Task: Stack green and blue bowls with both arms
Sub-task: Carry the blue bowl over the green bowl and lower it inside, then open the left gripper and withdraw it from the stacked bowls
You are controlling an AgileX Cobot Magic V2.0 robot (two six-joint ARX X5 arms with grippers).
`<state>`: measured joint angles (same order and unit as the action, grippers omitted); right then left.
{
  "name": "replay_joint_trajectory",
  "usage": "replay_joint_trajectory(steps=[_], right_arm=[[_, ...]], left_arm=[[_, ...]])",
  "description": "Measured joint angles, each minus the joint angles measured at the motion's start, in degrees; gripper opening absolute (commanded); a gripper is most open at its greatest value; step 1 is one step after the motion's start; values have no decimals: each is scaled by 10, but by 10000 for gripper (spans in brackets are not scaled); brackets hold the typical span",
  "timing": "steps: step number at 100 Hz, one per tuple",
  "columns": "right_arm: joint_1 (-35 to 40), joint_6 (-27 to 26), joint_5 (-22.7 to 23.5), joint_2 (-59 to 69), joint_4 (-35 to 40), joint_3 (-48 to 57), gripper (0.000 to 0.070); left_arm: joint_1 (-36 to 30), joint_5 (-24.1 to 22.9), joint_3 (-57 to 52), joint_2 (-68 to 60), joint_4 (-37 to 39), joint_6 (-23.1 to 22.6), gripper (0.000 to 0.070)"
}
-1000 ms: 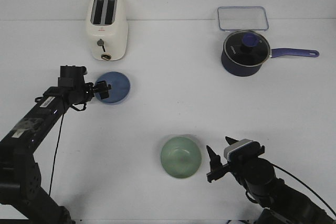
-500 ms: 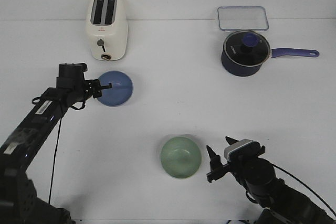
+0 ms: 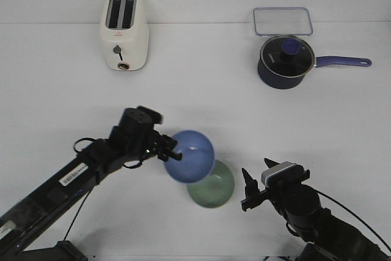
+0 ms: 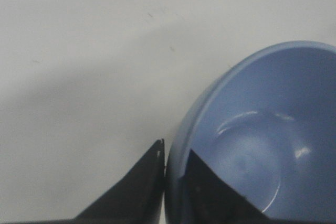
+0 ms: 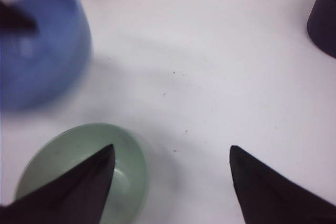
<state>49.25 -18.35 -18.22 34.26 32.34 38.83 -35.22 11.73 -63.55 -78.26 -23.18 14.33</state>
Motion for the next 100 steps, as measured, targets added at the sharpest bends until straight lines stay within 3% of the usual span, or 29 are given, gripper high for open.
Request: replay_joint_trajectory(steps=[14,33,47,52,69,100], right_arm=[[0,0,0,0,0,0,456],[0,0,0,0,0,0,456],[0,0,0,0,0,0,456],[0,0,0,0,0,0,456],[0,1,0,0,0,0,456],[1,25,-42,-23,-4,0,456]], left_arm=[[-82,-27,5,-31,19,12,10],[-112,-36,5,-74,30,26,30],[-111,-39,5,-79,33,32,298],[-111,-39,5,-76,34,33,352],[-106,-45,5,-48,30,27,351],[-30,-147,35,208,1,-18,352]])
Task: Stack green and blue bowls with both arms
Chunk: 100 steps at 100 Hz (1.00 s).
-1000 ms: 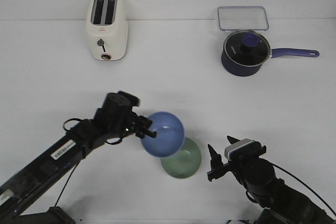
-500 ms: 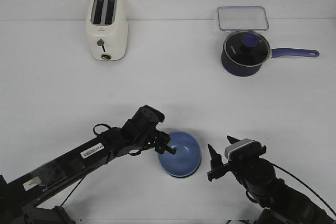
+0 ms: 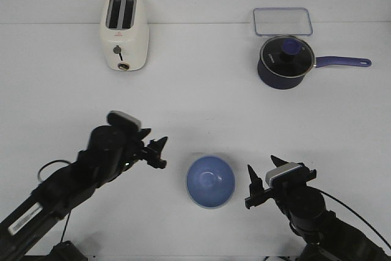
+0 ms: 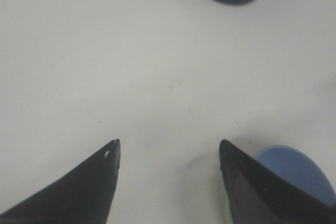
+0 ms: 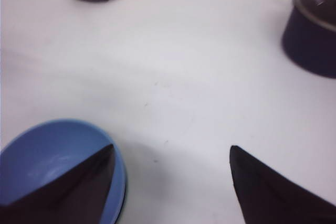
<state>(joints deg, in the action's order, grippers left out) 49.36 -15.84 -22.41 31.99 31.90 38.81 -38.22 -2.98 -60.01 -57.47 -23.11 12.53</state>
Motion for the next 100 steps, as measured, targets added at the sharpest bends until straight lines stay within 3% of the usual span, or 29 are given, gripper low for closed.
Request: replay_joint_trajectory(steps=[12,16,20,25,43,100], right_arm=[[0,4,-1,-16,-8,-11,453],[0,4,-1,-20,-11,-17,412],[0,4,-1,-22,-13,-22,248],[0,4,-1,-22,-14,-27,0],[0,6,0,-22,-17,-33,10],[0,4,0,-29,-20,-33,10]], left_arm=[[16,-27,93,106,18,4,350],[18,-32,134,141,23,11,319],[18,-32,167,169,26,19,216],[18,-32,200,195,30,25,0],[18,-32,232,221,36,45,13],[18,-32,232,256,47,48,15]])
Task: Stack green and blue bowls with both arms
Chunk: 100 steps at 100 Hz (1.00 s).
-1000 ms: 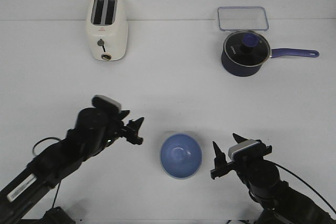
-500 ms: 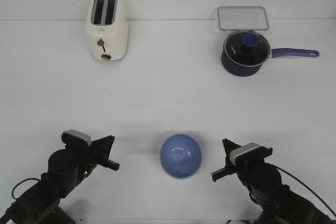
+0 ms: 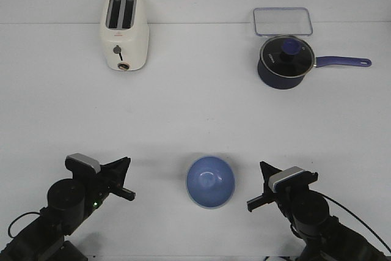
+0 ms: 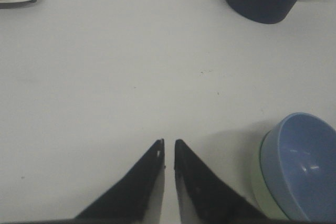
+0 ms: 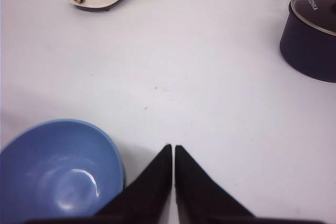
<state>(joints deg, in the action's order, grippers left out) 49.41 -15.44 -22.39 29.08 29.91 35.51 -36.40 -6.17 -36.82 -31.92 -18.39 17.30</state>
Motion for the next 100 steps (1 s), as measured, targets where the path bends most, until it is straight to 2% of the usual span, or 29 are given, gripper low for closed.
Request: replay_joint_trajectory(steps=[16,24,33,43,56,66,73,100], right_arm=[[0,0,0,0,0,0,10],[0,0,0,0,0,0,10],[0,0,0,0,0,0,10],[0,0,0,0,0,0,10],[0,0,0,0,0,0,10],[0,0,0,0,0,0,10],[0,0,0,0,0,0,10],[0,0,0,0,0,0,10]], left_arm=[[1,0,0,16,0,-1,15],[25,0,2,31,4,-32,15],[84,3,40,67,64,-87,15],[176,3,129,130,153,-135,15],[285,3,248,207,228,-170,15],[336,3,318,260,249,-185,15],[354,3,349,290,245,-190,15],[364,4,349,316,233,-193,15]])
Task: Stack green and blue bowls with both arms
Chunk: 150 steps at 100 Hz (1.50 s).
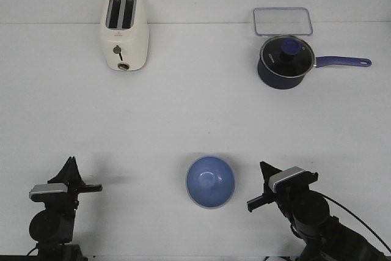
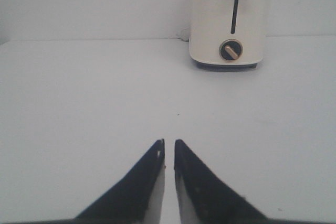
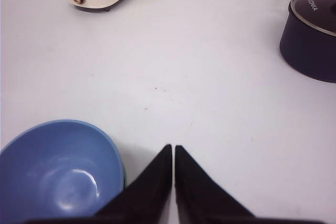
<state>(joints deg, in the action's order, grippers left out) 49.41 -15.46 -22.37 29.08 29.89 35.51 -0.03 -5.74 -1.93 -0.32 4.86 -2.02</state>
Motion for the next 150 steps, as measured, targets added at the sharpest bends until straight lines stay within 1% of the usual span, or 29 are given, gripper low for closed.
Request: replay_joint_trajectory(steps=[70,78,85,91,98,110,117,122,132,150], right_arm=[[0,0,0,0,0,0,10],[-11,14,-15,-4,0,0,10],[-52,40,-20,-14,-20,-8,10],[-108,60,-6,-34,-57,-31,10],[-190,80,41,-70,-110,-78,10],[-339,109,149,-143,-200,-181,10],[-411,116,192,-194,-214,-239,10],[-452,119,205,-227,-213,-272,10],[-488,122,209,-269,-214,-316,10],[-490,123,209,-289,-212,-346,10]], left_arm=[[0,0,0,0,3,0,15],[0,0,0,0,3,0,15],[0,0,0,0,3,0,15],[0,0,0,0,3,0,15],[0,0,0,0,3,0,15],[0,0,0,0,3,0,15],[0,0,0,0,3,0,15],[0,0,0,0,3,0,15],[0,0,0,0,3,0,15],[0,0,0,0,3,0,15]])
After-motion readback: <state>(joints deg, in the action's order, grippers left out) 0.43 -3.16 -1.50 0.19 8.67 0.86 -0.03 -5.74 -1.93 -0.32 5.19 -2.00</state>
